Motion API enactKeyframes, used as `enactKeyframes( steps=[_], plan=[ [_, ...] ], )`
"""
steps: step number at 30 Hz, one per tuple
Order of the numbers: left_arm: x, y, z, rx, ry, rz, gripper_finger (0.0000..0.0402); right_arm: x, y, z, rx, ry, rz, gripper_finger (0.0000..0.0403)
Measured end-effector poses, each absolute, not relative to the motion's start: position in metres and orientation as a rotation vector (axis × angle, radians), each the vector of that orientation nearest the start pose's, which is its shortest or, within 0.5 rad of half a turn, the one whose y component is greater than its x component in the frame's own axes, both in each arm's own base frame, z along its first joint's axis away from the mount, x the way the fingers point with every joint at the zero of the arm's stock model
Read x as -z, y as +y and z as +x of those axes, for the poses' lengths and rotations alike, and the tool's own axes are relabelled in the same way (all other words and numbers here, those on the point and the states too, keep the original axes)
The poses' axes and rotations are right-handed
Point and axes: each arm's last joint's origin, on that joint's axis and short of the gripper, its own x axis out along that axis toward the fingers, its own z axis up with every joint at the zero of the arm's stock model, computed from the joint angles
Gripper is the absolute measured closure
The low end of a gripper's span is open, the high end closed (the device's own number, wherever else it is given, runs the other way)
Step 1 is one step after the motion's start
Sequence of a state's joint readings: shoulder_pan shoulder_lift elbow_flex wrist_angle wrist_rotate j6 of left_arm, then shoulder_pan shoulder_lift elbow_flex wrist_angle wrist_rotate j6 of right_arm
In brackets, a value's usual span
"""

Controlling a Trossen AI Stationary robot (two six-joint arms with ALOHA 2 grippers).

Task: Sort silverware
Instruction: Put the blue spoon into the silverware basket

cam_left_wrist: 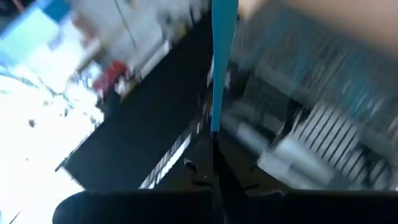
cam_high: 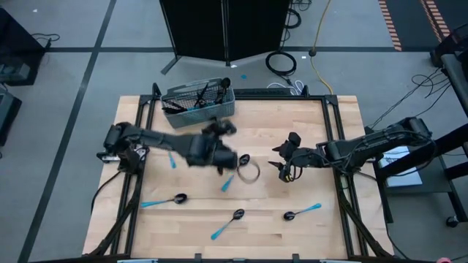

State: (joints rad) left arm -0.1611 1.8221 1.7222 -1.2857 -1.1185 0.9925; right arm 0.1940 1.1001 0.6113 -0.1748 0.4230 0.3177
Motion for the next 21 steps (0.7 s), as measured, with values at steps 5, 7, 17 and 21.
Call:
enactKeyframes(
  steps=[5, 7, 17, 21],
  plan=[
    [-0.319, 0.04, 0.348, -0.285, 1.825, 1.696, 0.0401, -0.219, 0.022, 0.218, 0.345, 0.594, 0.082, 0.0154],
    [-0.32, 0.07, 0.344, -0.259, 1.931, 1.669, 0.0401, -0.219, 0.018, 0.219, 0.359, 0.595, 0.069, 0.0154],
    [-0.321, 0.13, 0.339, -0.12, 1.958, 1.55, 0.0401, -0.219, -0.006, 0.22, 0.424, 0.615, -0.015, 0.0154],
    [-0.326, 0.132, 0.348, -0.099, 1.907, 1.62, 0.0402, -0.219, -0.014, 0.219, 0.447, 0.626, -0.045, 0.0154]
  ],
)
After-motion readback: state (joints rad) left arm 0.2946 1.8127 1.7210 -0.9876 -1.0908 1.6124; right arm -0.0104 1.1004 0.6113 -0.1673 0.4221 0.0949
